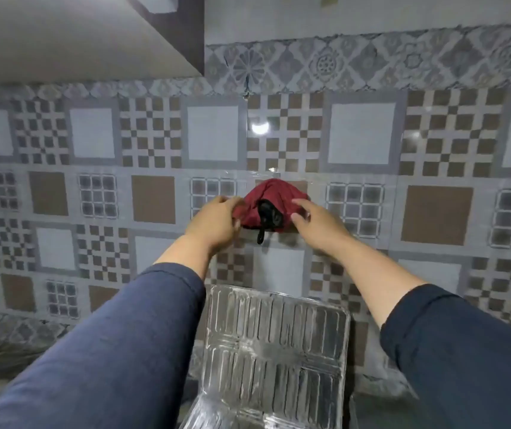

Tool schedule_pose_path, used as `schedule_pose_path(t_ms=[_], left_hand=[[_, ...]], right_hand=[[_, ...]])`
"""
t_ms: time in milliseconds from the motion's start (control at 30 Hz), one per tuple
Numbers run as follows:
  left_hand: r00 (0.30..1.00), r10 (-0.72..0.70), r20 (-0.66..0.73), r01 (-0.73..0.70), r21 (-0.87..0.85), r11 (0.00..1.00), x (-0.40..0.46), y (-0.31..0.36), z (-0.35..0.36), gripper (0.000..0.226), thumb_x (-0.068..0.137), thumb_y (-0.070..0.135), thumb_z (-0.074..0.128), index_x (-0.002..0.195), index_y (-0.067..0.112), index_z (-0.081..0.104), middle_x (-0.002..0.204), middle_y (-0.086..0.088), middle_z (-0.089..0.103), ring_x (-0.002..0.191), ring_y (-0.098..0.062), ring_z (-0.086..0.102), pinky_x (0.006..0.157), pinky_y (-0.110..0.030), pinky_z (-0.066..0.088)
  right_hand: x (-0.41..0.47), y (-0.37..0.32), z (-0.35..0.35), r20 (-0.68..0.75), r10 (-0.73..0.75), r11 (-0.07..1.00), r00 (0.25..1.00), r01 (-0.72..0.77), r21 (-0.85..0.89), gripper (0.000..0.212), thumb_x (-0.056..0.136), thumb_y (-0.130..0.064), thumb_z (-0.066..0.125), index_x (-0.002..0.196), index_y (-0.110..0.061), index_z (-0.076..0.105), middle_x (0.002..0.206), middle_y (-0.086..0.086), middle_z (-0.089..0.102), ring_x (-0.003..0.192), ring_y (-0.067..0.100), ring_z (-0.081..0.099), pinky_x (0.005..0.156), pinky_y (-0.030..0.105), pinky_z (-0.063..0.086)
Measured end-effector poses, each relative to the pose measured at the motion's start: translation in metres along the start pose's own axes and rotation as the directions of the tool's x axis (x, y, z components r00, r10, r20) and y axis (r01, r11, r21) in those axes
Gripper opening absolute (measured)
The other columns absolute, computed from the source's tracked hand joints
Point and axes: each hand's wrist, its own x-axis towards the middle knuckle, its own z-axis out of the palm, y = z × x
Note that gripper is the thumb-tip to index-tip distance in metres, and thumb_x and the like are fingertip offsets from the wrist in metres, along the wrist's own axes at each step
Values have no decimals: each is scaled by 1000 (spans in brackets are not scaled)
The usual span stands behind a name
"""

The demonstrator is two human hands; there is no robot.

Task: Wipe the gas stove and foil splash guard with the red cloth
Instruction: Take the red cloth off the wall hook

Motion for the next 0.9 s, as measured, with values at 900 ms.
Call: schedule_pose_path(t_ms=[900], left_hand=[[986, 117, -122, -154, -366, 918, -92, 117, -9, 58, 74, -4, 53, 128, 15, 57, 127, -10, 57, 119, -29, 54, 103, -38, 44]], right_hand=[[-97, -7, -69, -410, 105, 978, 906, -19, 208, 35, 89, -14, 62, 124, -20, 63, 131, 4, 55, 122, 22, 50, 100, 25, 36]])
